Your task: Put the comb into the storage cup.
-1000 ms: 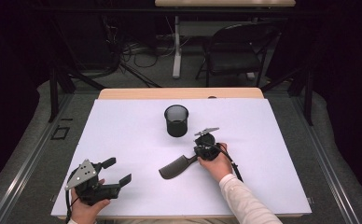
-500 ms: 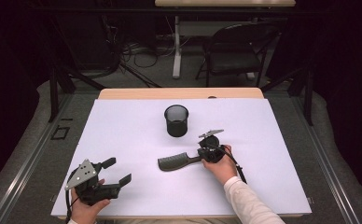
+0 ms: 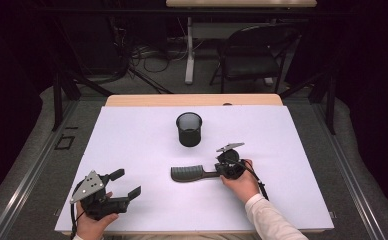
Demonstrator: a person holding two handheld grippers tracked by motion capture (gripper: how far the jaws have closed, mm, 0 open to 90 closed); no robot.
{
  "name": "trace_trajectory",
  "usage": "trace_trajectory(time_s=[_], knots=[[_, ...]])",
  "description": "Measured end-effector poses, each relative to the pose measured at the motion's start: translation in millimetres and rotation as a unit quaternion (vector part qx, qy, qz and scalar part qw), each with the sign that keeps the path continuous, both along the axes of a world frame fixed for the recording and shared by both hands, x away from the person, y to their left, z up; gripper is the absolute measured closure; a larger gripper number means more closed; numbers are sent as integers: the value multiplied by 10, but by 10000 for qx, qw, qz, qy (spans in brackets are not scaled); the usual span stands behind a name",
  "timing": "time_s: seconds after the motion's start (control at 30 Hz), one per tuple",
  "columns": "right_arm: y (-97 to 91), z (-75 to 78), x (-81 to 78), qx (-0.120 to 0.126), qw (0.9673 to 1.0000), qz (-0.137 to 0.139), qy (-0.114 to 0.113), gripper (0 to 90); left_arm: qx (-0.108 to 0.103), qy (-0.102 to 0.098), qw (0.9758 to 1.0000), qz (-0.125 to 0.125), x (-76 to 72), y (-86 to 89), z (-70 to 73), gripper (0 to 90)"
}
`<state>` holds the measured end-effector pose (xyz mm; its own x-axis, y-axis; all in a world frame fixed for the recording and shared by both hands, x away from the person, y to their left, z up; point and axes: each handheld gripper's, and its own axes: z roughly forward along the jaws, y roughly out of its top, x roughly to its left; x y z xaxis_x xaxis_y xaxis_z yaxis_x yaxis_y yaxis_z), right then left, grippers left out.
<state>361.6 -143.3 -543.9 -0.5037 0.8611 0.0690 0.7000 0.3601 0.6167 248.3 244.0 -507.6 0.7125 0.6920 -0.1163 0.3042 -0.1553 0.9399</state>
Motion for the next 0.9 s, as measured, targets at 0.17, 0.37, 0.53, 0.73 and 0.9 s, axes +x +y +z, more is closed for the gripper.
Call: trace_trajectory(time_s=[0.17,0.37,0.53,0.73,0.9], knots=[[-38,1,-68,4,10000,54,12,900,-11,4,10000,0,1,-2,-2,142],[-77,9,-171,-14,9999,105,51,900,-18,4,10000,-5,1,-5,-3,142],[-102,11,-228,13,9999,159,38,900,-31,3,10000,5,-1,-10,-3,142],[-146,26,-351,81,9998,196,17,900,-32,5,10000,7,0,-9,-4,142],[-156,39,-415,95,9997,243,-2,900,-15,13,10000,-16,3,-7,-5,142]])
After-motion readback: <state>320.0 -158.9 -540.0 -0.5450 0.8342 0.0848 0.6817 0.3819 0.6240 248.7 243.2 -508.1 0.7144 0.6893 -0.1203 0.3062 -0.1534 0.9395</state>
